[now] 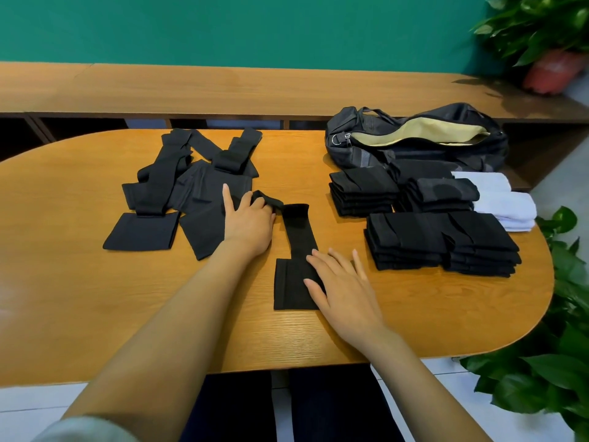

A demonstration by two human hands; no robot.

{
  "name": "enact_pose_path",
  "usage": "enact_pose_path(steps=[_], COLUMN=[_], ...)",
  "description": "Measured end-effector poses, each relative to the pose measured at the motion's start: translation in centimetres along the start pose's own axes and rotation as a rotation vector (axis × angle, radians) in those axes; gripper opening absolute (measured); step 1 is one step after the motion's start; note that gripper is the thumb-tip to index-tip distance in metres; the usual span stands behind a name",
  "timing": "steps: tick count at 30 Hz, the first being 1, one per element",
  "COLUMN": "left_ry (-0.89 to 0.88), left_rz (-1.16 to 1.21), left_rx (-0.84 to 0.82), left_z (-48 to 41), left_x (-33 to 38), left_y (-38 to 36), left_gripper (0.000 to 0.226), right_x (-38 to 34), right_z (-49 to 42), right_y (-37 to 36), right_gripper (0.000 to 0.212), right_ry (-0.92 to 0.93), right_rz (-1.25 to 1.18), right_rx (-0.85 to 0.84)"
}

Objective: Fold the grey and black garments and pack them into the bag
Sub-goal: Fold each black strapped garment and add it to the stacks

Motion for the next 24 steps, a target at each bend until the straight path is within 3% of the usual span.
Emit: enact_pose_path(steps=[6, 10, 13, 18, 22, 24], left_ry=[0.102, 0.125, 0.063, -0.099, -0.189, -0.205], left_rz=[0.206, 0.239, 0.324, 0.513, 0.619, 0.668], left_rx=[0.080, 0.039, 0.021, 0.167, 0.219, 0.219], left_z=[-0.9, -2.1, -2.0, 2.5, 8.4, 11.2], left_x=[-1.1, -1.8, -1.9, -0.6, 0.8, 1.2], left_y=[0.8, 1.3, 1.1, 2.0, 1.8, 1.5], left_gripper=[0.043, 0.049, 0.048, 0.040, 0.029, 0.035], right_x=[-0.1, 0.2, 0.1, -0.4, -0.2, 0.3], right_z=[0.6, 1.1, 0.7, -0.5, 0.0, 0.9], right_y=[0.2, 0.1, 0.0, 0.2, 1.5, 2.3], right_gripper=[0.064, 0.065, 0.066, 0.076, 0.069, 0.064], right_ry=[0.015, 0.012, 0.020, 0.043, 0.081, 0.092], right_rz=[0.014, 0.018, 0.034, 0.041, -0.044, -0.085], right_rx=[0.002, -0.005, -0.007, 0.018, 0.099, 0.147])
Point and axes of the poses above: each hand's wrist, its own z-axis away from the middle knuckle, its own y-axis out of the back of the hand, x = y × z, the point moved 8 cm from there along -z, towards the middle knuckle, and after that the axes turned 2 degrees about z, right-handed, at the moved point
